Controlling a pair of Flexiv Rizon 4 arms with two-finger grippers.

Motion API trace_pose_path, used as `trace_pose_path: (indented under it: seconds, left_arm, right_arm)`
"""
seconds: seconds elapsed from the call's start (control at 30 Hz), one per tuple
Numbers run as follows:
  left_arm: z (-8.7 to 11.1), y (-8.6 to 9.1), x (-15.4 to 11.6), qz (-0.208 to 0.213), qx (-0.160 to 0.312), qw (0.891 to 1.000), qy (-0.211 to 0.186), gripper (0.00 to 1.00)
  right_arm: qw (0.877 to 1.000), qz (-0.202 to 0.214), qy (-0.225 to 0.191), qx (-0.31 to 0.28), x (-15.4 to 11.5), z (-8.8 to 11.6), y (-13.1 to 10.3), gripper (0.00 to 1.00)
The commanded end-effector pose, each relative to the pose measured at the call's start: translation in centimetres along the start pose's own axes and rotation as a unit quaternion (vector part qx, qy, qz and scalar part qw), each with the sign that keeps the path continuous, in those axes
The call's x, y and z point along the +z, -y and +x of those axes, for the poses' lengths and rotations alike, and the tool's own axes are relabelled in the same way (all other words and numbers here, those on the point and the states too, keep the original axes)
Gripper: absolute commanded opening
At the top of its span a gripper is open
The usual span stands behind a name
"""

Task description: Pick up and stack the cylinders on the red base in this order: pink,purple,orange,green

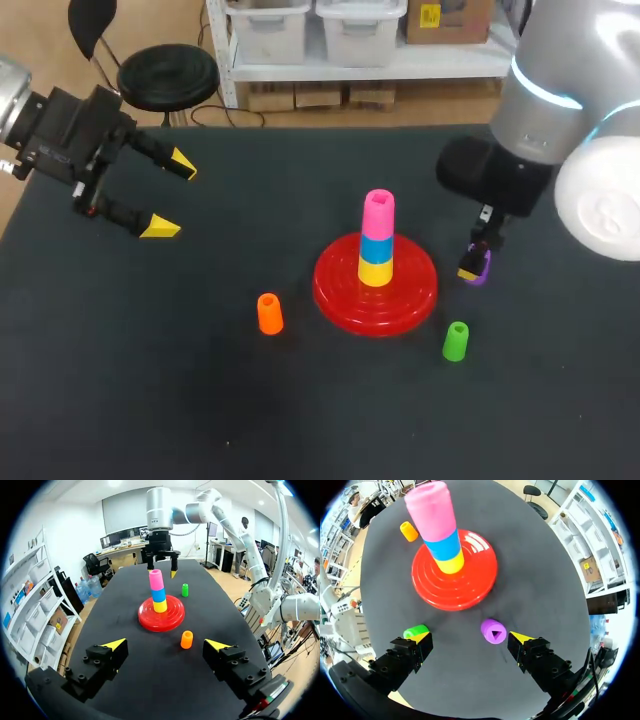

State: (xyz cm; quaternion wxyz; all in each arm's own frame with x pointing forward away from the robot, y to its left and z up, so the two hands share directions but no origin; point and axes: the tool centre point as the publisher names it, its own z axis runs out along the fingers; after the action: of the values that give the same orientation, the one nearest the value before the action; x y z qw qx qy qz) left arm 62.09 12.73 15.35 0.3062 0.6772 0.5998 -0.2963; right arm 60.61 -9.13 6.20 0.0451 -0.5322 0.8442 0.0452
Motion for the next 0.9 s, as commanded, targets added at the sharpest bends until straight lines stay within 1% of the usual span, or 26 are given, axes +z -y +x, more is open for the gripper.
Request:
trace_pose_path:
  seconds: [0.03,0.2,0.27,0.33,0.53,0.73,0.9]
  left_arm:
    - [0.1,0.1,0.0,-0.002,0.001,1.0,0.001,1.0]
    - [0.1,0.1,0.0,-0.002,0.001,1.0,0.001,1.0]
    - [0.1,0.1,0.0,-0.002,0.001,1.0,0.001,1.0]
    - [0.1,0.1,0.0,-0.002,0.001,1.0,0.001,1.0]
    - [0.1,0.1,0.0,-0.002,0.001,1.0,0.001,1.0]
    - [0.1,0.1,0.0,-0.002,0.001,1.0,0.001,1.0]
    - [0.1,0.1,0.0,-0.002,0.001,1.0,0.001,1.0]
  right_arm:
    - [1.0,-0.005,-0.014,0.001,1.1,-0.4,1.1,1.0]
    - [1.0,-0.012,-0.021,0.007,2.5,-0.1,2.2,1.0]
    - [1.0,-0.014,-0.022,0.007,2.9,-0.2,2.5,1.0]
    - [0.999,-0.013,-0.035,0.011,3.2,-0.2,3.0,1.0]
    - [0.999,-0.015,-0.039,0.013,4.0,-0.2,3.8,1.0]
    - [0.999,-0.027,-0.04,0.013,4.6,-0.1,3.9,1.0]
    - [0.998,-0.03,-0.045,0.02,4.5,0.0,3.6,1.0]
